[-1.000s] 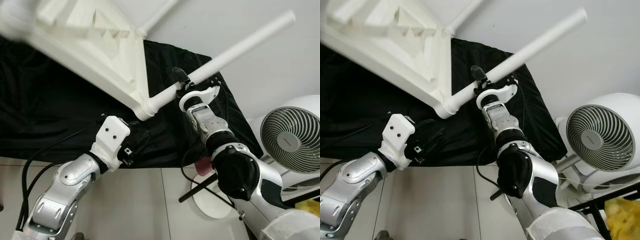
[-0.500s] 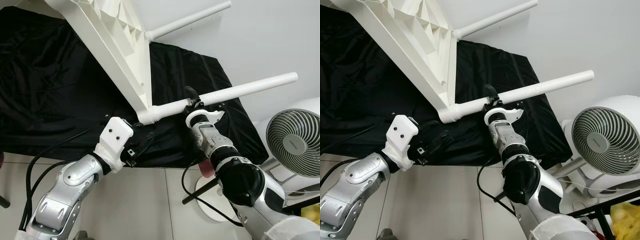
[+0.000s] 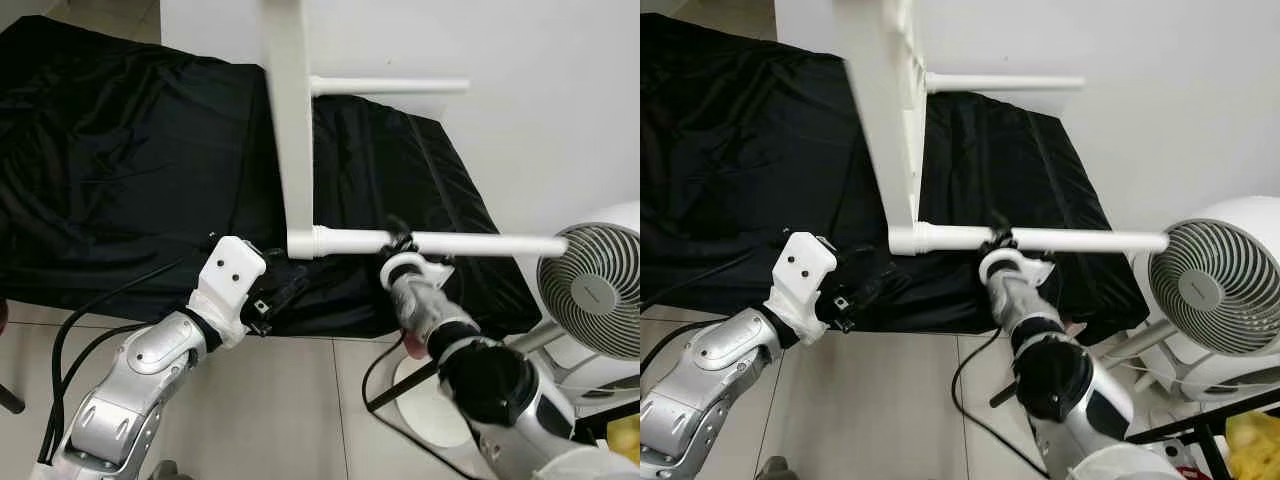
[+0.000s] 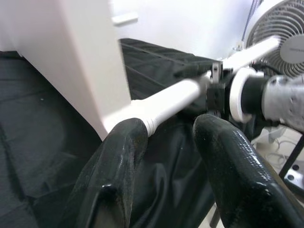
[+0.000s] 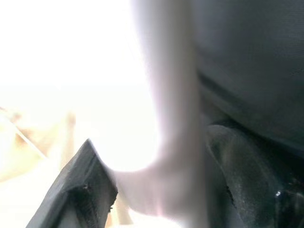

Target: Building children table

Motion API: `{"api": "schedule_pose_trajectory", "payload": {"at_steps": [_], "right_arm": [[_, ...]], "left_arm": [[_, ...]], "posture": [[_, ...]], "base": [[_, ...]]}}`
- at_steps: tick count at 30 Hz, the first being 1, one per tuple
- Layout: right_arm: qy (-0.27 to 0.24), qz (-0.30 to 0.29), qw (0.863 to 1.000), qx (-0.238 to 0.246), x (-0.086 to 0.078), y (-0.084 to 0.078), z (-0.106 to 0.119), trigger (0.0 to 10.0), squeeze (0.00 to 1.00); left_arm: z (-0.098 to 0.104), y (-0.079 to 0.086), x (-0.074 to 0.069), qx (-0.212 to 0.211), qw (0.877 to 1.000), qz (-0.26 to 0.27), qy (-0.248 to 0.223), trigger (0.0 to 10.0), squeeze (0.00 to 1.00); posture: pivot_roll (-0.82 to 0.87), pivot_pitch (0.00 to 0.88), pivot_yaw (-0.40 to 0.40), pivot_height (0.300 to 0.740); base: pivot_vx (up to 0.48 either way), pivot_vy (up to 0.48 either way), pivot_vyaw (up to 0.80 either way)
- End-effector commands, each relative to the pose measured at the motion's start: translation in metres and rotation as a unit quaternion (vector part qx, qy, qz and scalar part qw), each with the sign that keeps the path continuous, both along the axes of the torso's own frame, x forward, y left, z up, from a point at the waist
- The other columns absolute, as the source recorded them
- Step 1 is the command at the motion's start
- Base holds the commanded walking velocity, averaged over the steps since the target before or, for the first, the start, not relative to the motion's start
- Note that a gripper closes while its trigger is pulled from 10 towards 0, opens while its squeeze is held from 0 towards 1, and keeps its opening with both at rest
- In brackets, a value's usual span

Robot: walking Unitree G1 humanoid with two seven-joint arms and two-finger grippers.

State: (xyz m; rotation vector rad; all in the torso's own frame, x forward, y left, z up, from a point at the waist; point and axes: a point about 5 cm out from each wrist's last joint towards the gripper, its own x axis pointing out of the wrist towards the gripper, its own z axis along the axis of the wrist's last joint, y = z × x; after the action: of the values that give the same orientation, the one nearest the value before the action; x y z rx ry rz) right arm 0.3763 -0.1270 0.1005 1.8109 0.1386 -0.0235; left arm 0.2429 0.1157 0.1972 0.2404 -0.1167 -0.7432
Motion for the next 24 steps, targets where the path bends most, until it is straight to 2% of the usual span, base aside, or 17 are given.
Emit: {"api": "schedule_pose_trajectory", "payload": {"at_steps": [1, 3, 10, 18, 19, 24], "right_arm": [[0.008, 0.002, 1.0, -0.019, -0.003, -0.003, -0.006, 10.0, 0.0], [-0.016, 0.007, 0.999, -0.043, 0.0, -0.002, 0.001, 10.0, 0.0], [-0.02, -0.003, 0.999, -0.051, 0.002, -0.008, 0.004, 10.0, 0.0], [-0.036, -0.006, 0.997, -0.074, 0.001, -0.012, 0.005, 10.0, 0.01], [-0.044, -0.007, 0.995, -0.086, 0.001, -0.012, 0.005, 10.0, 1.0], [-0.048, -0.016, 0.995, -0.085, -0.002, -0.017, 0.001, 10.0, 1.0]], "left_arm": [[-0.001, -0.004, -0.003, -0.002, 1.0, -0.01, 0.005, 10.0, 0.0], [0.0, -0.004, -0.003, -0.003, 1.0, -0.01, 0.005, 10.0, 0.0], [0.004, -0.011, -0.003, -0.043, 0.998, -0.04, 0.029, 10.0, 0.0], [-0.001, -0.021, 0.0, -0.027, 0.996, -0.079, 0.041, 10.0, 0.0], [0.0, -0.023, 0.001, -0.029, 0.995, -0.083, 0.041, 10.0, 0.0], [0.001, -0.024, 0.004, -0.031, 0.995, -0.088, 0.045, 10.0, 0.0]], "posture": [[0.15, 0.118, -0.229, 0.74], [0.15, 0.119, -0.23, 0.74], [0.14, 0.118, -0.22, 0.74], [0.12, 0.121, -0.21, 0.74], [0.12, 0.123, -0.205, 0.74], [0.11, 0.127, -0.201, 0.74]], "base": [[0.0, 0.0, 0.0], [0.0, 0.0, 0.0], [0.0, 0.0, 0.0], [0.0, 0.0, 0.0], [0.0, 0.0, 0.0], [0.0, 0.0, 0.0]]}}
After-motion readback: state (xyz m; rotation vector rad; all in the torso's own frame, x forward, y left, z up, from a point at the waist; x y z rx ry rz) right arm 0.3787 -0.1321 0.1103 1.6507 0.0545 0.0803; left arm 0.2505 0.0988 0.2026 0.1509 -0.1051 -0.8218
